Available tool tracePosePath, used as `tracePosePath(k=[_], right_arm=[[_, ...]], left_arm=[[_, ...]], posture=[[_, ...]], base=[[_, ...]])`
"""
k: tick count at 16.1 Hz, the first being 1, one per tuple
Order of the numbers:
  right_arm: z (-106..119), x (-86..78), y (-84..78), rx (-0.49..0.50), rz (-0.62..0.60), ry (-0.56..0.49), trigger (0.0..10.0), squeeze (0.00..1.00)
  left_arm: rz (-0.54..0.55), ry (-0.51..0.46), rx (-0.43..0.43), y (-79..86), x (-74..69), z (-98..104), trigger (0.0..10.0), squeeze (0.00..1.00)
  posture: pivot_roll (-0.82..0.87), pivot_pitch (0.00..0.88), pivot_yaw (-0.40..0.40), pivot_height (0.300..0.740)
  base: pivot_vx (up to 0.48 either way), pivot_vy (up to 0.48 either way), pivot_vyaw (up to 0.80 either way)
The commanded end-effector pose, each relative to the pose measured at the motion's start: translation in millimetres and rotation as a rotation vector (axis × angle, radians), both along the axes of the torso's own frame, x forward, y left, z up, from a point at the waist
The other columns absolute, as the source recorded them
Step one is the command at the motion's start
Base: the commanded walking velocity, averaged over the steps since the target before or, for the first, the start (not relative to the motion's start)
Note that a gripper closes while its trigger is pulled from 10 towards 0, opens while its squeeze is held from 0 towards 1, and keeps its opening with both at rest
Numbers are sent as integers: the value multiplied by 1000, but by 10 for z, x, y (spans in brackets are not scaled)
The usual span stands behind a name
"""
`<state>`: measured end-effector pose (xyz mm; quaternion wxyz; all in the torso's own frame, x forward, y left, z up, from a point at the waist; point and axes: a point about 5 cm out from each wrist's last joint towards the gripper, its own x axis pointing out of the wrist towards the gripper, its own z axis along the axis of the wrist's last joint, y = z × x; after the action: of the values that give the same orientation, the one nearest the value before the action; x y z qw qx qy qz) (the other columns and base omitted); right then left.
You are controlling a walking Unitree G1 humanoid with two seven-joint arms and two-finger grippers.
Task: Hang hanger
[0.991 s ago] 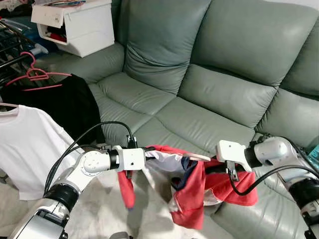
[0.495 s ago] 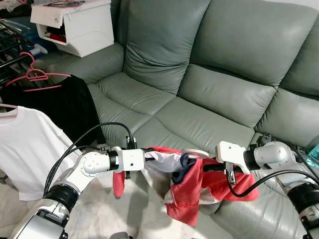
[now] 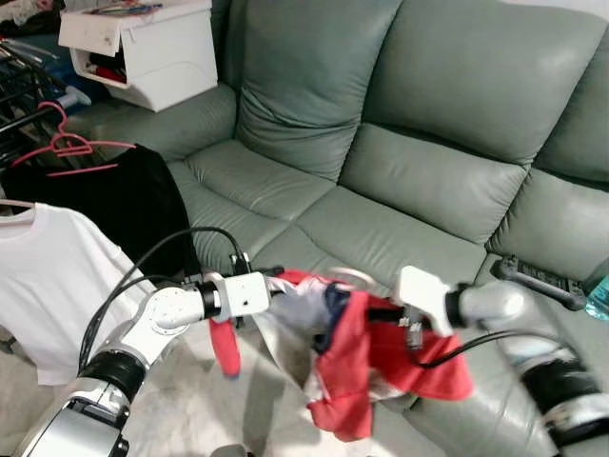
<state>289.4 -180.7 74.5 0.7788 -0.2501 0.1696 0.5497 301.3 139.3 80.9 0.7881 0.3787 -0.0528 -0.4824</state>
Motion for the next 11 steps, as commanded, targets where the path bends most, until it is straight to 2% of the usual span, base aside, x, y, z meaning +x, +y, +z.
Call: tracePosePath(k=[1,5,7,8,9,11], right_arm=[[100,92,83,88,-89,-84,0,0],[-2,66,138,179,-261,-67,0,0],[-71,19,222,261,-364,-41,0,0],[-152,-34,296,289,-409,-17,0,0],[-202,-71,343,282,-405,-7,0,0],[-256,-133,416,257,-362,8,0,0]], left_arm=[[-31,21,32,8,-113,-125,10000,1000],[-58,8,15,31,-204,-129,10000,1000],[-45,-2,-5,48,-216,-110,10000,1000],[-70,7,15,46,-273,-166,10000,1000],[-92,2,41,24,-299,-202,10000,1000],[-112,-68,72,-45,-278,-190,10000,1000]], posture=[[-87,0,57,740],[-72,0,48,740],[-70,0,49,740],[-71,0,55,740],[-72,0,58,740],[-82,0,60,740]], base=[[0,0,0],[0,0,0],[0,0,0],[0,0,0],[0,0,0],[0,0,0]])
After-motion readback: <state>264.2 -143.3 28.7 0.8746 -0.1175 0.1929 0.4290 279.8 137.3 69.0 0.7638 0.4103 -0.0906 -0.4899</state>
